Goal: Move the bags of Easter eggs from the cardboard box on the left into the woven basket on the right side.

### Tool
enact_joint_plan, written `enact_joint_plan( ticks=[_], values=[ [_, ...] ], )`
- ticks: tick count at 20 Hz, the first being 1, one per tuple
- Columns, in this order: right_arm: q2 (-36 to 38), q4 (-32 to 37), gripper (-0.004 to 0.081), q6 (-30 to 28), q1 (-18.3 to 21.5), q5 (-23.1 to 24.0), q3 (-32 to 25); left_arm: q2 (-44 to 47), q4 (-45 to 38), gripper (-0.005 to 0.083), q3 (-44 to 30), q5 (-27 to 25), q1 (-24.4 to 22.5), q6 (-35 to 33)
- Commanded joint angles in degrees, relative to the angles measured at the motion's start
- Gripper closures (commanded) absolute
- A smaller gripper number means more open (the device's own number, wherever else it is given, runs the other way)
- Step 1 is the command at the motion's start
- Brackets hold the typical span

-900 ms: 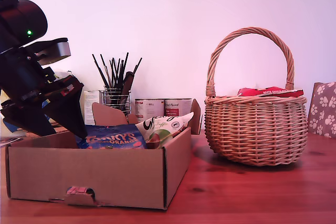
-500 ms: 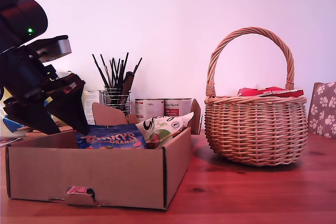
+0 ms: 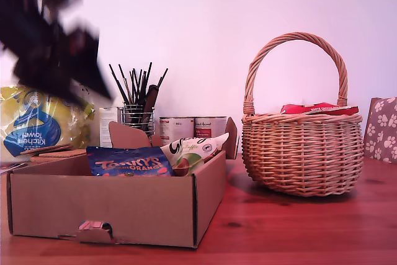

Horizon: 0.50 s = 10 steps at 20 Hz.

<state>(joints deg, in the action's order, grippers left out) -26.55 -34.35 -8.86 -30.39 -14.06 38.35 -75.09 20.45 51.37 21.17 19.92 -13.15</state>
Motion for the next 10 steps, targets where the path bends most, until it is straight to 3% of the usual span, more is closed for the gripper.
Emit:
enact_joint_plan(
  ticks=[1, 6, 10],
  values=[
    [-0.2, 0.2, 0.0771, 0.3, 0.3, 0.1, -1.3, -1.2, 0.8, 0.0061, -0.6, 0.5, 1.1, -0.4],
    [-0.2, 0.2, 0.0771, 0.3, 0.3, 0.1, -1.3, -1.9, -0.7, 0.0061, -0.6, 1.0, 4.6, -5.4],
    [-0.2, 0.2, 0.0771, 0.3, 0.3, 0.1, -1.3, -4.1, -9.5, 0.0061, -0.6, 1.0, 4.1, -9.0]
  ],
)
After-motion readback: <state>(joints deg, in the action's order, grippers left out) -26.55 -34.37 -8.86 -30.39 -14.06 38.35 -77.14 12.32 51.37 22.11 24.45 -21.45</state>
